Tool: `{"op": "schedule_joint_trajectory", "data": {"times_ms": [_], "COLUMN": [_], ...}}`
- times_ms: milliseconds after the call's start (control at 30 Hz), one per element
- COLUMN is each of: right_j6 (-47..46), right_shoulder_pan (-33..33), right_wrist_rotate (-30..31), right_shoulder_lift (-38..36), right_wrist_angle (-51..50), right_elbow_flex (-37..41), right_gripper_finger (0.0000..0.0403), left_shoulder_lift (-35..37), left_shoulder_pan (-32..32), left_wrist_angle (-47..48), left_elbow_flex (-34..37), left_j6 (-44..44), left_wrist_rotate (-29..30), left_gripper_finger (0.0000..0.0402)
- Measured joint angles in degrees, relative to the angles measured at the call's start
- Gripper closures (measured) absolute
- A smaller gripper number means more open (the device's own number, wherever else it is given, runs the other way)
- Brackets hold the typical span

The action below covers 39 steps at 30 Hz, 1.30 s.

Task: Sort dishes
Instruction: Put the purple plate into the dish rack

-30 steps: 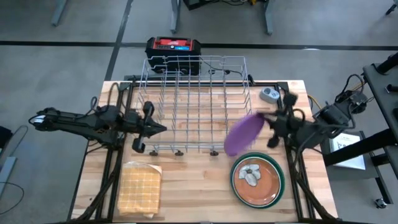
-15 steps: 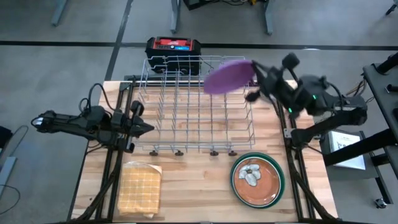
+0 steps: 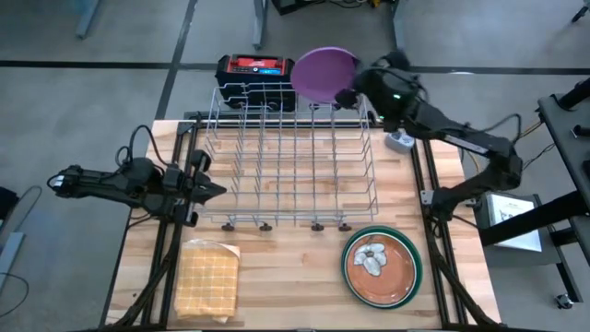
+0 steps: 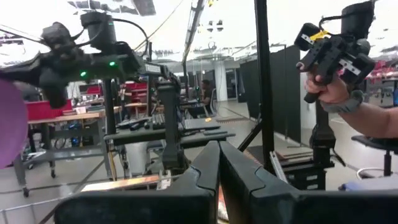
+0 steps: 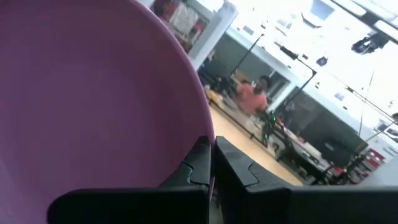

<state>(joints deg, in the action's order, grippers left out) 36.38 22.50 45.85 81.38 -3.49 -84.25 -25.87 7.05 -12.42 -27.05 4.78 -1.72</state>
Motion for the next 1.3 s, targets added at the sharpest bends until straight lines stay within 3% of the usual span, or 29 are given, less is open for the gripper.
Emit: {"op": "schedule_joint_trajectory", "data": {"times_ms": [467,767,1300], "right_j6": [10.92,8.71,8.66], "right_shoulder_pan": [7.2,8.35,13.15], "right_wrist_rotate": [-2.36,-9.77,-11.85], "right_shoulder_lift": [14.75,18.68,24.55], "right_wrist_angle": [8.67,15.94,19.21], "right_elbow_flex": [-0.28,-0.48,-0.41], "right_gripper_finger": [0.0403,0.0403,0.0403], "left_shoulder_lift": [1.5,1.75,1.99], "left_shoulder_pan": [-0.02,-0.02,-0.02], "left_wrist_angle": [3.72,5.12,6.55], "left_elbow_flex": [0.0,0.0,0.0], "left_j6": [-0.14,0.5,0.52], "left_wrist_rotate": [7.37,8.44,10.41], "left_gripper_finger": [0.0401,0.0401,0.0401]}}
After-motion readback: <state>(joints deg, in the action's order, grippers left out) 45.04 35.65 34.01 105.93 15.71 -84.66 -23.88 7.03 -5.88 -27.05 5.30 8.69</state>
